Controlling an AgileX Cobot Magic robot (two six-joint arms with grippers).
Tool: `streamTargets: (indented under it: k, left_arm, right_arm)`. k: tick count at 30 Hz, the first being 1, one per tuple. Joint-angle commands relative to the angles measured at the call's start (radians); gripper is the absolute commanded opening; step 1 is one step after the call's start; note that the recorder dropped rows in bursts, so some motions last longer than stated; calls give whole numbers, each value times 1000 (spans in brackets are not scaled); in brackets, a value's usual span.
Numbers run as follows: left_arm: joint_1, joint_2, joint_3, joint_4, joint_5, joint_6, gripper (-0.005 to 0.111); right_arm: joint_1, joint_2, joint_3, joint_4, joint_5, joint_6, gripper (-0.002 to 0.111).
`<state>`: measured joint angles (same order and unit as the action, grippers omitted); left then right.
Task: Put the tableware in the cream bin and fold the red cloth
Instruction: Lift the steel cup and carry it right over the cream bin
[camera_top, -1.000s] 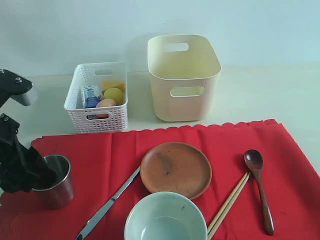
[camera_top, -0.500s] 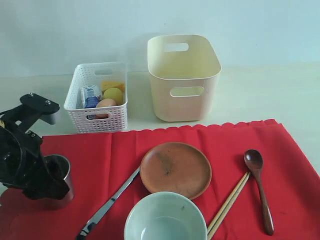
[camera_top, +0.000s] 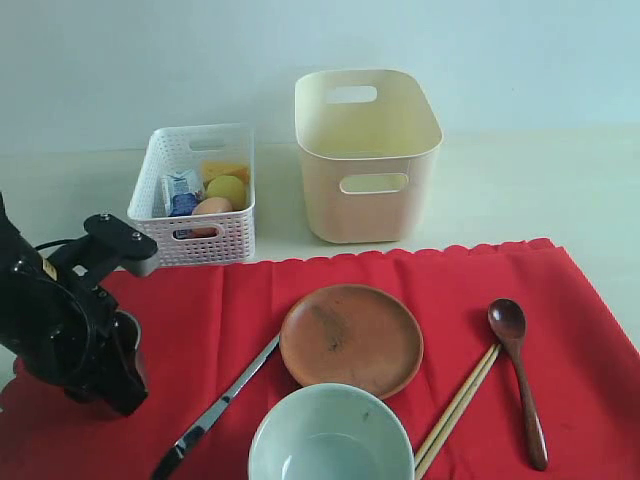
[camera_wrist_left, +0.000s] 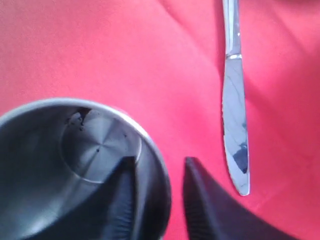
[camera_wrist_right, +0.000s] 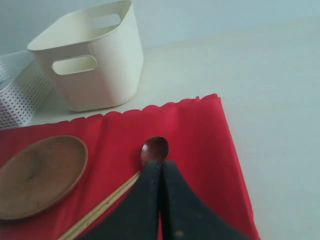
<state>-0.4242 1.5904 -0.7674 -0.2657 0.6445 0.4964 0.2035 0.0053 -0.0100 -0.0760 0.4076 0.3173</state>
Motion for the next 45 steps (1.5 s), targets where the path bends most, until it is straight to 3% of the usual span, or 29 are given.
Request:
streamTargets:
  k: [1,13,22,29,37,45]
  left_arm:
    - [-8,5,-19,25,-9,-3,1]
    - [-8,-48,-123,82,138,-3,0]
    - [-8,-134,-223,213,120,1,0]
    - [-8,-146,-291,215,-50,73,0]
    - [-8,-141,-330,215,-371,111,0]
    - [-5,-7,-495,213,-396,206,0]
  right_arm:
    - [-5,-5,3,-9,-14,1,0]
    - [-5,-5,3,-9,-14,1,0]
    - [-5,-5,3,-9,-14,1,0]
    - [-5,-5,3,-9,-14,1,0]
    - [-5,-5,3,-9,-14,1,0]
    - [-5,-5,3,-9,-14,1,0]
